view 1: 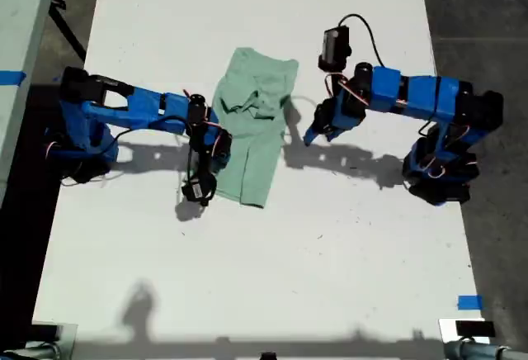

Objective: Fold t-shirt

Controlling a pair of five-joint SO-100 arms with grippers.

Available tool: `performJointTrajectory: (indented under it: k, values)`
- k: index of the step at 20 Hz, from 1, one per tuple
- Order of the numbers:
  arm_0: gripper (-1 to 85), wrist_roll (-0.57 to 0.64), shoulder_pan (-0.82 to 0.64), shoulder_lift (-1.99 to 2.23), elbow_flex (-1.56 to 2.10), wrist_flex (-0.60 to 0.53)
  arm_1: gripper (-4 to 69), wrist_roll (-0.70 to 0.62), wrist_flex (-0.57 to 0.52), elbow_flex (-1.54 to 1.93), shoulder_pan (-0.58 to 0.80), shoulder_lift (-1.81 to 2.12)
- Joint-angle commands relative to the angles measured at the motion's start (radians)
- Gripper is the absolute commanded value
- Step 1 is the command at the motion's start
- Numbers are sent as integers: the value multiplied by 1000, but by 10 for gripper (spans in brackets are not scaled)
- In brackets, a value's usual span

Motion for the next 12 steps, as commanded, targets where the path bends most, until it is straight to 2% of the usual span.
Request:
performJointTrajectory:
  k: [1,2,5,7,12]
  values:
    - [182,2,-18,-32,-121,60,222,15,-26,8,-17,94]
    - [284,8,-21,-31,-149,117,222,15,-29,15,-17,100]
    - [330,31,-43,94,-158,298,222,14,-32,21,-17,106]
    - [324,41,-54,255,-121,410,222,15,-32,31,-17,117]
    - [304,72,-106,756,55,558,222,29,-11,38,-18,161]
